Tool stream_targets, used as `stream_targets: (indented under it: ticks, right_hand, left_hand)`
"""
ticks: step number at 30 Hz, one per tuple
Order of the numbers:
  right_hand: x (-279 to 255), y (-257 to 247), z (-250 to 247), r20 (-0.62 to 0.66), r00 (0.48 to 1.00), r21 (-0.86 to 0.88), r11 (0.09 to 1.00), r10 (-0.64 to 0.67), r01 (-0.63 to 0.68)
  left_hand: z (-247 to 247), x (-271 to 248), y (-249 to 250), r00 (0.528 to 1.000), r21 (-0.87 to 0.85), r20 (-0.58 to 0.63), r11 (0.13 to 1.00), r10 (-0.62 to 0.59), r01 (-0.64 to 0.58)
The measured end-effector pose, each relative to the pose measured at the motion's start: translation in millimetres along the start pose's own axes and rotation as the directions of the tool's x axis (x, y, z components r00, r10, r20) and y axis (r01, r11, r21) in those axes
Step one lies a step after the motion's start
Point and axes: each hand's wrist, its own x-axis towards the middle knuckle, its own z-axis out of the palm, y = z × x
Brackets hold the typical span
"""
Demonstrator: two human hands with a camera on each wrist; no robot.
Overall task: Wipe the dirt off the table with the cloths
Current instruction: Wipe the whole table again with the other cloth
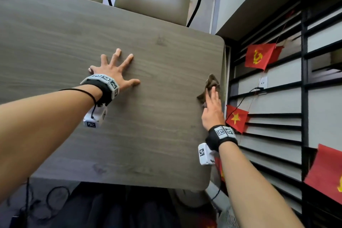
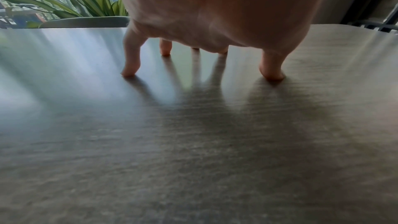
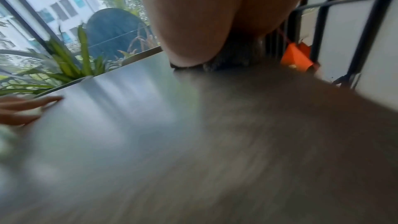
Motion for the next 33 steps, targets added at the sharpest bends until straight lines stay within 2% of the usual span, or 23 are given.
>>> stream_targets:
  ticks: [3,5,6,9,11,13,17,19,22,26,29,33]
  right_hand:
    - [4.6,-1.5,-11.7,0.06,0.998,0.037,0.999,0.034,-0.036]
    - [5.8,-25.8,-8.1,0.024,0.996,0.068,0.994,0.087,-0.088]
    - [3.5,-45.5,-1.2,0.005,0.997,0.099,0.992,0.074,-0.074]
    - [-26.3,-128.9,43.6,0.097,0.991,0.22,0.973,-0.095,0.072]
    - [-63.3,-178.8,78.7,0.176,0.96,0.218,0.959,-0.22,0.18]
    - [-86.1,-197.2,100.3,0.162,0.949,0.172,0.955,-0.271,0.243]
    - [-78.6,-165.7,94.9,0.128,0.925,0.158,0.928,-0.359,0.338]
    - [-71.2,-135.5,82.3,0.082,0.936,0.147,0.933,-0.342,0.329]
    - [-59.7,-76.5,57.6,0.007,0.975,0.107,0.969,-0.223,0.221]
    - [-50.1,-9.7,20.3,0.012,0.997,0.066,0.995,-0.078,0.077]
    - [-45.1,7.1,4.2,0.058,0.998,0.033,0.999,-0.017,0.015]
    - [-42.7,1.8,1.8,0.126,0.992,0.002,1.0,0.019,-0.02]
  left_hand:
    - [1.3,-0.9,0.0,1.0,-0.007,0.002,1.0,0.005,-0.005]
    - [1.6,-1.9,1.5,1.0,-0.012,0.0,1.0,0.01,-0.01]
    - [1.1,-2.4,2.0,1.0,-0.016,-0.002,1.0,0.009,-0.009]
    - [-3.4,-4.4,2.3,1.0,-0.033,0.004,0.999,0.003,-0.003]
    - [-6.0,-5.6,1.6,1.0,-0.031,0.013,1.0,0.007,-0.007]
    - [-6.2,-6.4,0.2,1.0,-0.015,0.018,1.0,0.019,-0.018]
    - [-0.6,-16.5,-3.0,1.0,0.014,0.02,1.0,0.018,-0.019]
    - [4.9,-23.3,-3.0,1.0,0.008,0.02,1.0,0.02,-0.02]
    - [12.7,-34.5,-5.3,1.0,0.015,0.006,1.0,0.011,-0.011]
    - [18.7,-50.0,-8.8,0.999,0.017,0.034,1.0,-0.002,0.001]
    - [19.1,-59.0,-6.4,0.997,0.005,0.07,1.0,-0.01,0.009]
    - [15.1,-68.7,-2.8,0.99,-0.028,0.14,0.999,-0.013,0.017]
